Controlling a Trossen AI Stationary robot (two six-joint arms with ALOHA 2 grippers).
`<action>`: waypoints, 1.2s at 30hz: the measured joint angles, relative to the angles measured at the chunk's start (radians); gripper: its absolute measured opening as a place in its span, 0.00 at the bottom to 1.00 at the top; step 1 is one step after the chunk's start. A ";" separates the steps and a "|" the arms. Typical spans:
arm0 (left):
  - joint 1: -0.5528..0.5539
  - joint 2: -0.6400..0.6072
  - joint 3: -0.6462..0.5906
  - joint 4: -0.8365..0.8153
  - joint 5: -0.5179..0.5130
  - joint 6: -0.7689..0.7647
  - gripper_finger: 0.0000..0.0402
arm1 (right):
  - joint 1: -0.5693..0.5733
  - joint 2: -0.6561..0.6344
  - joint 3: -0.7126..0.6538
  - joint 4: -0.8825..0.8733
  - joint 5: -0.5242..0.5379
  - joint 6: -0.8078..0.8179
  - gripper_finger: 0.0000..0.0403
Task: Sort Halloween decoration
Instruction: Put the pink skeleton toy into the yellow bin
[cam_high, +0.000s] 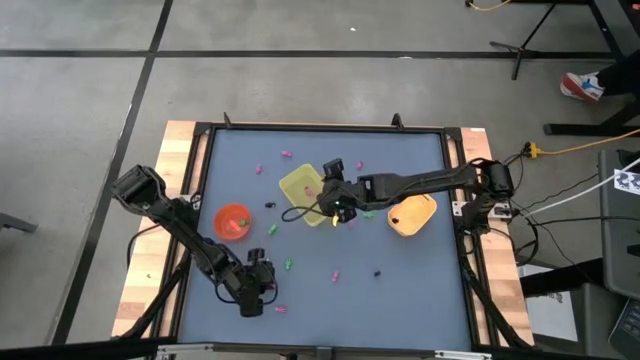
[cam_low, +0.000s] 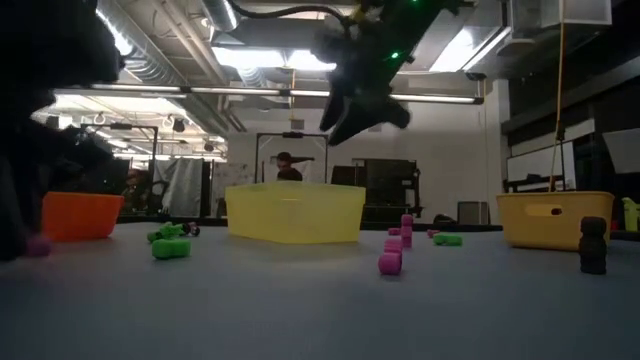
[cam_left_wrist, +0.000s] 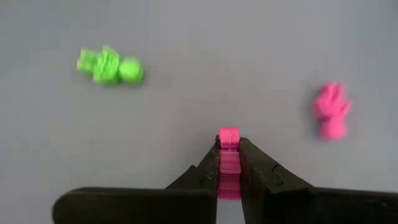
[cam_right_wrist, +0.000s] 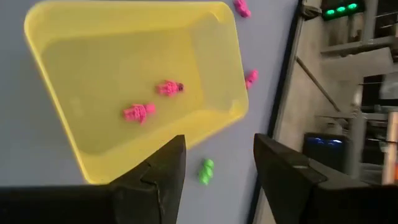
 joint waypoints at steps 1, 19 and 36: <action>0.005 0.000 0.009 0.004 0.000 0.001 0.05 | 0.010 -0.011 0.000 -0.002 0.016 0.000 0.46; 0.312 -0.001 0.199 0.005 -0.014 0.335 0.05 | 0.172 -0.283 0.000 -0.501 0.039 0.300 0.46; 0.641 -0.002 0.229 0.005 -0.015 0.474 0.05 | 0.349 -0.347 -0.033 -0.706 -0.228 0.663 0.46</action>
